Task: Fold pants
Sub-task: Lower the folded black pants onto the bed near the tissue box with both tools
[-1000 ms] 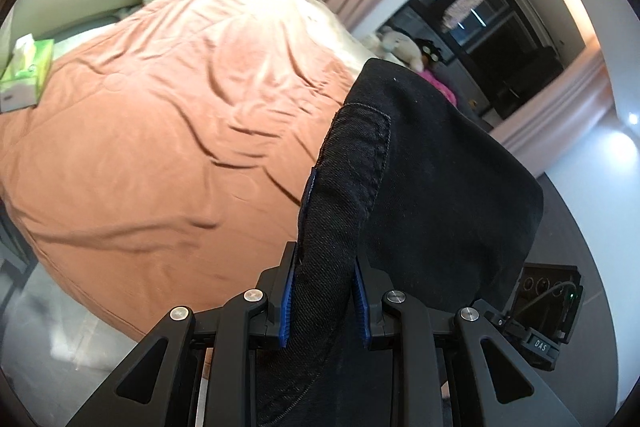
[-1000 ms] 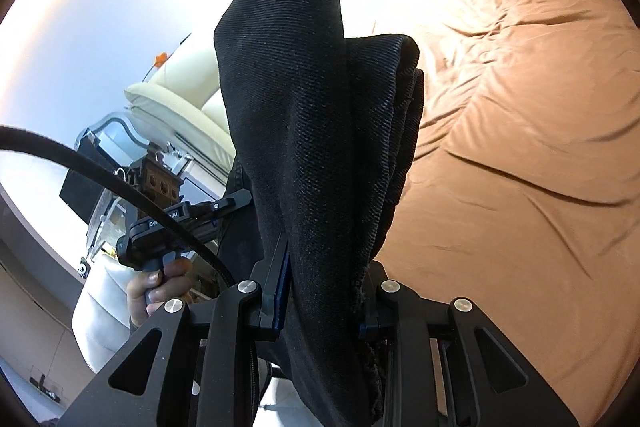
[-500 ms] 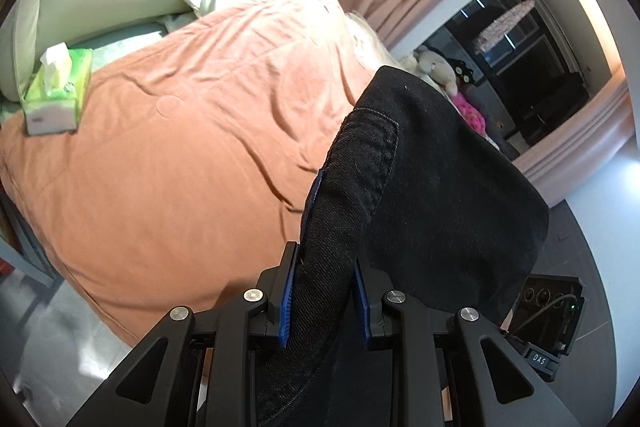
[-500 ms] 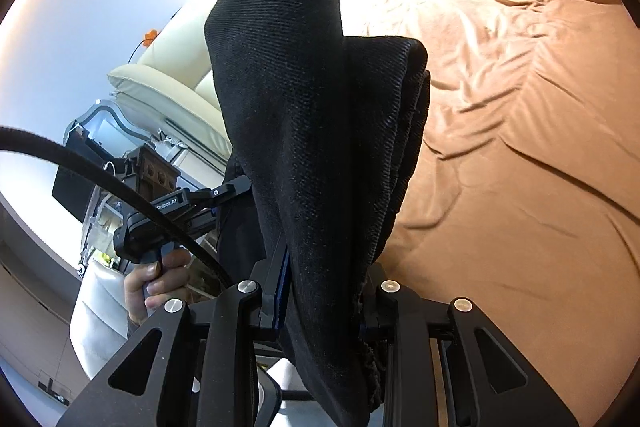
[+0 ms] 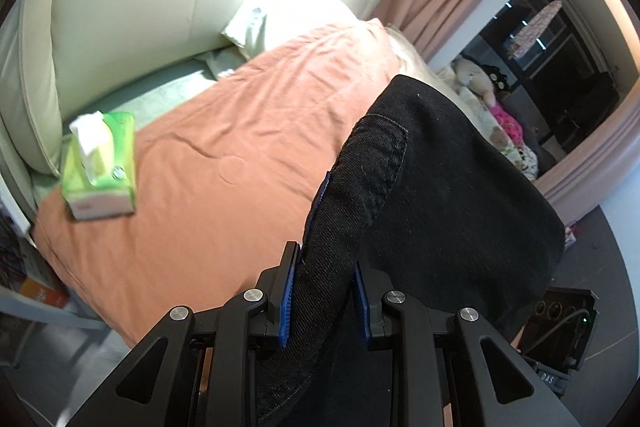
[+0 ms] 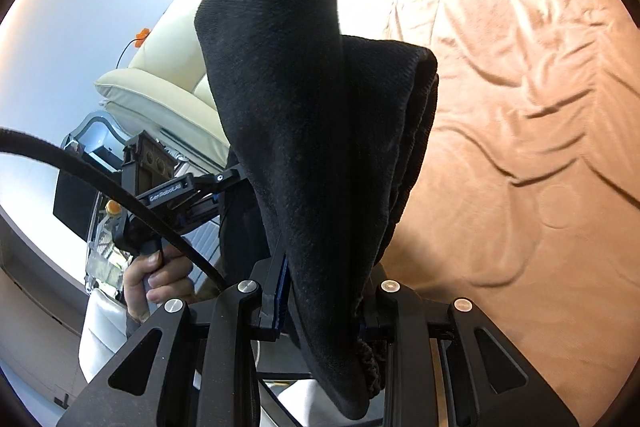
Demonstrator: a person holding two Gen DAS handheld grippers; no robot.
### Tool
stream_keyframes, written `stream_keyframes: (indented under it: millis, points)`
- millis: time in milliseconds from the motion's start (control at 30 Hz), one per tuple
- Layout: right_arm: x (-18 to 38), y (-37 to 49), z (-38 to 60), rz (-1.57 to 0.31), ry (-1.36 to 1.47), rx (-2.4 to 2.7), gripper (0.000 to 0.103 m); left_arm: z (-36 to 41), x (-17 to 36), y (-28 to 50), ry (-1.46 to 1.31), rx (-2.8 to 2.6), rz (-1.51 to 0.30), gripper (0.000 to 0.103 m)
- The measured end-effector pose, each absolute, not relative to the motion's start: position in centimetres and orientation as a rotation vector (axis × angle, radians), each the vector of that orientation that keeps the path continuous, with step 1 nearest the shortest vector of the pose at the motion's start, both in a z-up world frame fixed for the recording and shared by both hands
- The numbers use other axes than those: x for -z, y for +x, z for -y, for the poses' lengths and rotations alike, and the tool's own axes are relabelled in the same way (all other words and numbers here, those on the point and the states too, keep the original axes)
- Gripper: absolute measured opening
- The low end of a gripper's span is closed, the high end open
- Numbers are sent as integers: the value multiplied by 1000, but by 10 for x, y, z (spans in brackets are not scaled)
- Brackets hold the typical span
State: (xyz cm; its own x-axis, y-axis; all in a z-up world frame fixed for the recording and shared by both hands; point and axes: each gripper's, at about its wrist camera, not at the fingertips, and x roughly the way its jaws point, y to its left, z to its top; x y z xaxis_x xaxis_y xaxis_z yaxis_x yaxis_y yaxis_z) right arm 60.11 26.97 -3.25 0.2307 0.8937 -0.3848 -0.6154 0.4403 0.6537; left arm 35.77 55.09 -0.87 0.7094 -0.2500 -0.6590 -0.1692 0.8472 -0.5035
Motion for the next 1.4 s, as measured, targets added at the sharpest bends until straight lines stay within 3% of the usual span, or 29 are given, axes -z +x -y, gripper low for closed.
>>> stream_keyframes:
  millis: [533, 600, 633, 700, 833, 1067, 1233, 1400]
  points:
    - [71, 638, -347, -860, 407, -1078, 23, -604, 67, 436, -540, -79, -893, 27]
    - [72, 639, -348, -852, 388, -1058, 23, -602, 75, 448, -515, -102, -907, 33]
    - [73, 640, -350, -850, 363, -1028, 24, -602, 82, 454, -496, -132, -914, 44]
    - [80, 644, -349, -889, 329, -947, 30, -605, 95, 457, -493, -177, -936, 59]
    - [108, 646, -333, -971, 314, -829, 65, -608, 115, 442, -500, -193, -948, 60]
    - [129, 620, -304, -1041, 477, -945, 65, -608, 130, 394, -509, -246, -935, 60]
    - [121, 577, -305, -1033, 415, -981, 64, -597, 132, 367, -479, -262, -938, 60]
    - [91, 545, -292, -911, 357, -1023, 53, -570, 116, 342, -454, -253, -893, 60]
